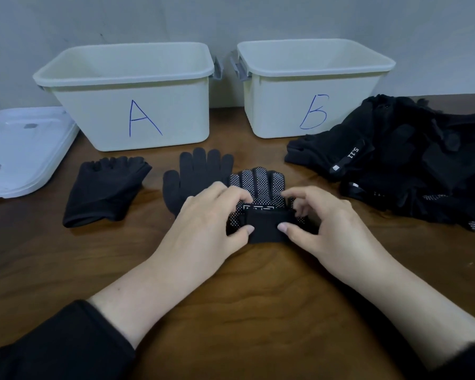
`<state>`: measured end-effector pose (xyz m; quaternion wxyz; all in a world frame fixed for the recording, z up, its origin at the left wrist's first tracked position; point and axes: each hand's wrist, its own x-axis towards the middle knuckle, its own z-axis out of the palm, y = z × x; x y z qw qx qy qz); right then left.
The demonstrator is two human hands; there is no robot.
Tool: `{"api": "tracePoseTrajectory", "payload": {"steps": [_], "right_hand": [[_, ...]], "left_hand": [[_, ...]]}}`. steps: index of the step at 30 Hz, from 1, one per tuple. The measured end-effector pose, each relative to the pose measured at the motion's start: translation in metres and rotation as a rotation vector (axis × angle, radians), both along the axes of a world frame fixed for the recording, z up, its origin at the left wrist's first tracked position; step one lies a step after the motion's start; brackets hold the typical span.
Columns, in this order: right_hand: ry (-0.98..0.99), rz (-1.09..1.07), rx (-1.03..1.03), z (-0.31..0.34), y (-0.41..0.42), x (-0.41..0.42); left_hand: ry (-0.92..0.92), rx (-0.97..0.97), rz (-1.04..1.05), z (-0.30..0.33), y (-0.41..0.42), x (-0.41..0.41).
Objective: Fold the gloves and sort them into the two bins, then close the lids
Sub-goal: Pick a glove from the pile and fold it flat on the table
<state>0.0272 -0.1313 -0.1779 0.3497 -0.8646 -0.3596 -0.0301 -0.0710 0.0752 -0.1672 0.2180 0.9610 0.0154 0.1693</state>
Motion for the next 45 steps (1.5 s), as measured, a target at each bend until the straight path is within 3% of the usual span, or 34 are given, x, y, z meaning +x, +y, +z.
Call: {"api": "tracePoseTrajectory", "payload": {"steps": [4, 6, 10, 16, 21, 29, 33, 39, 42, 45], "right_hand": [[-0.32, 0.058, -0.084, 0.0, 0.0, 0.0], [-0.39, 0.153, -0.142, -0.002, -0.004, 0.004], [-0.248, 0.299, -0.264, -0.001, -0.017, 0.015], [-0.227, 0.211, -0.207, -0.002, -0.013, 0.017], [-0.103, 0.192, -0.099, 0.007, -0.011, 0.013], [0.41, 0.152, 0.19, 0.023, -0.018, 0.0], [0.476, 0.09, 0.184, 0.031, -0.004, 0.01], [0.385, -0.028, -0.028, 0.037, 0.025, 0.041], [0.251, -0.067, -0.255, 0.036, 0.035, 0.05], [0.207, -0.054, -0.344, 0.04, 0.041, 0.056]], "left_hand": [[-0.069, 0.251, -0.14, -0.002, 0.002, 0.005], [-0.063, 0.316, -0.213, -0.005, 0.003, 0.004], [0.055, 0.298, -0.231, -0.001, 0.007, -0.003], [0.103, 0.338, -0.192, -0.003, 0.006, -0.001], [-0.005, 0.164, -0.153, -0.002, 0.004, 0.006], [0.035, -0.326, -0.07, 0.005, -0.007, -0.006], [-0.012, -0.434, 0.001, 0.006, -0.007, 0.0], [-0.15, -0.1, 0.069, 0.006, 0.009, 0.005], [-0.087, 0.063, -0.047, 0.004, 0.01, 0.006], [0.012, 0.165, -0.124, -0.004, 0.008, 0.008]]}}
